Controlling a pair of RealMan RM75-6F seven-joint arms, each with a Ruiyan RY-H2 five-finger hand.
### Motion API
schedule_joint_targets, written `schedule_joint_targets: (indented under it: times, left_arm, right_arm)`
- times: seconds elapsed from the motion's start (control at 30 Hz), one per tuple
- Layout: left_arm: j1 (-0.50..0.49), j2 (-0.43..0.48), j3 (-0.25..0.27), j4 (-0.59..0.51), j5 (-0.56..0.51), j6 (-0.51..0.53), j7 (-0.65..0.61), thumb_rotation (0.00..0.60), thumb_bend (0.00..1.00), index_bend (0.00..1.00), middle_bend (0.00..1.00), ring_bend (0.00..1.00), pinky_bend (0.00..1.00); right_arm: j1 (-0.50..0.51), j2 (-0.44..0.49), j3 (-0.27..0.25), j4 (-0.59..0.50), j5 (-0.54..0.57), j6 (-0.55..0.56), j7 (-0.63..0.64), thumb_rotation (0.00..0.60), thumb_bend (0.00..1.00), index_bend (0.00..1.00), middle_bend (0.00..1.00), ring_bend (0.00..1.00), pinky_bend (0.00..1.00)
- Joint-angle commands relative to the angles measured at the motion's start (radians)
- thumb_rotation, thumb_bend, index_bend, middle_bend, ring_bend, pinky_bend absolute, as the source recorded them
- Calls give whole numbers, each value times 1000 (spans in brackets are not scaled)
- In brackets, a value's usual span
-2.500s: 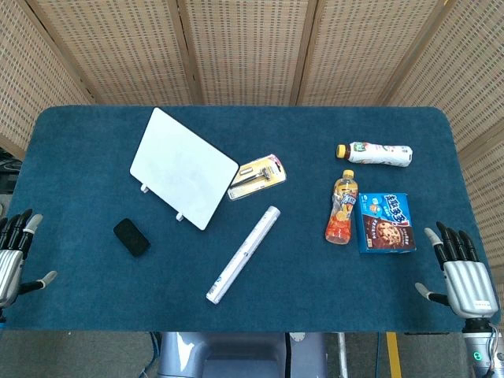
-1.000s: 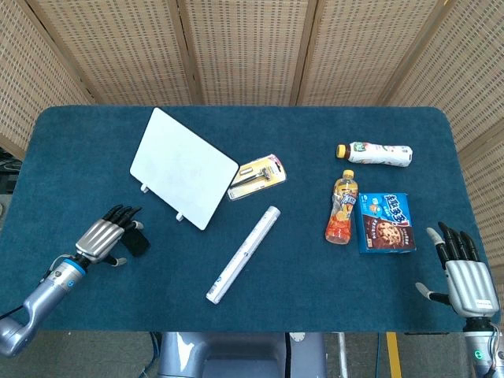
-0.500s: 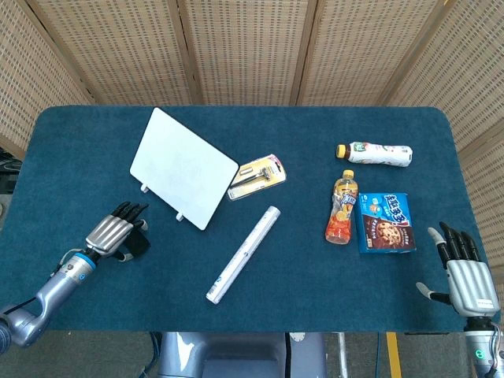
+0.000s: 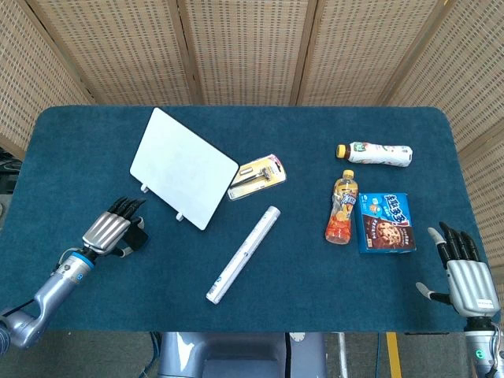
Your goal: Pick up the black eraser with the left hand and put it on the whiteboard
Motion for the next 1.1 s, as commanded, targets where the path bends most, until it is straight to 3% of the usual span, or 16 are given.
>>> schedule_joint_targets:
  times: [0.03,0.2,0.37,0.73,1.1]
  left_arm:
    - [20,-1,-27,20,32,141,-50,600,313,561,0,0,0]
    - [24,-28,-71,70,38,265,-86,600,302,561,0,0,0]
    - [-6,-119,-135,178,18,341,-111,600,296,562,0,0,0]
    - [-132,-308,-231,355,-52,311,-165,600,298,577,0,0,0]
    - [-265,-471,-300,551,-151,172,-115,600,305,577,0,0,0]
  right_arm:
    - [0,0,0,0,0,0,0,600,0,0,0,0,0]
    - [0,1,0,-1,0,-2,3,600,0,0,0,0,0]
    - [2,2,-1,-2,-1,-5,6,600,0,0,0,0,0]
    - [5,6,-1,-2,5,-17,26,600,0,0,0,0,0]
    - [12,14,-3,-1,15,-42,65,600,0,0,0,0,0]
